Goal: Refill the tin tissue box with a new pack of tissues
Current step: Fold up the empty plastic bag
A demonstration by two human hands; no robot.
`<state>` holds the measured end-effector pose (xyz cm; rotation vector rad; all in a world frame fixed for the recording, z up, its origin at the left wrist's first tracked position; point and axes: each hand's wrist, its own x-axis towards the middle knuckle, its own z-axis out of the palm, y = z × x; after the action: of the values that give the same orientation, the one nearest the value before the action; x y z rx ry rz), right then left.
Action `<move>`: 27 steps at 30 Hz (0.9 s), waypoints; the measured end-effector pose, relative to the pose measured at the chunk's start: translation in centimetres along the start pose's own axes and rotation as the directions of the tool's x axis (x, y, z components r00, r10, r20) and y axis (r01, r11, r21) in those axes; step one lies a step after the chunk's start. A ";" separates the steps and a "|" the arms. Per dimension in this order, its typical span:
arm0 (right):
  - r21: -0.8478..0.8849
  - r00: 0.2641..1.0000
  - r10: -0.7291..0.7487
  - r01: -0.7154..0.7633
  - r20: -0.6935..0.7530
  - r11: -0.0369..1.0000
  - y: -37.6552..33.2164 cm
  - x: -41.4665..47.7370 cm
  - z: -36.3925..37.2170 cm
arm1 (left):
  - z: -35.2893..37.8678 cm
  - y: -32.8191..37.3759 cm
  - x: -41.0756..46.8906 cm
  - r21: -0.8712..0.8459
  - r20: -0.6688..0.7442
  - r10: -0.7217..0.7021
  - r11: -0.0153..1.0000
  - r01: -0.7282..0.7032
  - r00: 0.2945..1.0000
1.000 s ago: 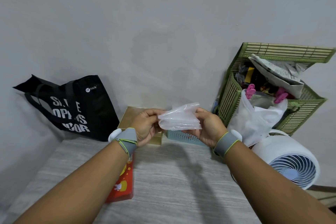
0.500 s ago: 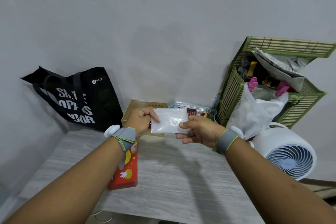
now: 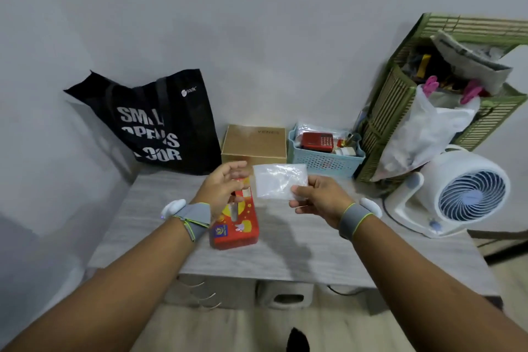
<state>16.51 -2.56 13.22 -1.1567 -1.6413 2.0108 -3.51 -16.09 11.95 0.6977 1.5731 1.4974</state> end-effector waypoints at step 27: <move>0.176 0.870 0.431 -0.398 -0.238 0.901 25.6 -6.2 13.5 | -14.4 -30.3 -7.5 0.958 0.040 -0.339 0.282 0.061 0.940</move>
<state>16.98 -23.62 -7.53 -1.7703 -1.1906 2.0344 -7.55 -33.87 -17.17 1.2004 2.1877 0.0511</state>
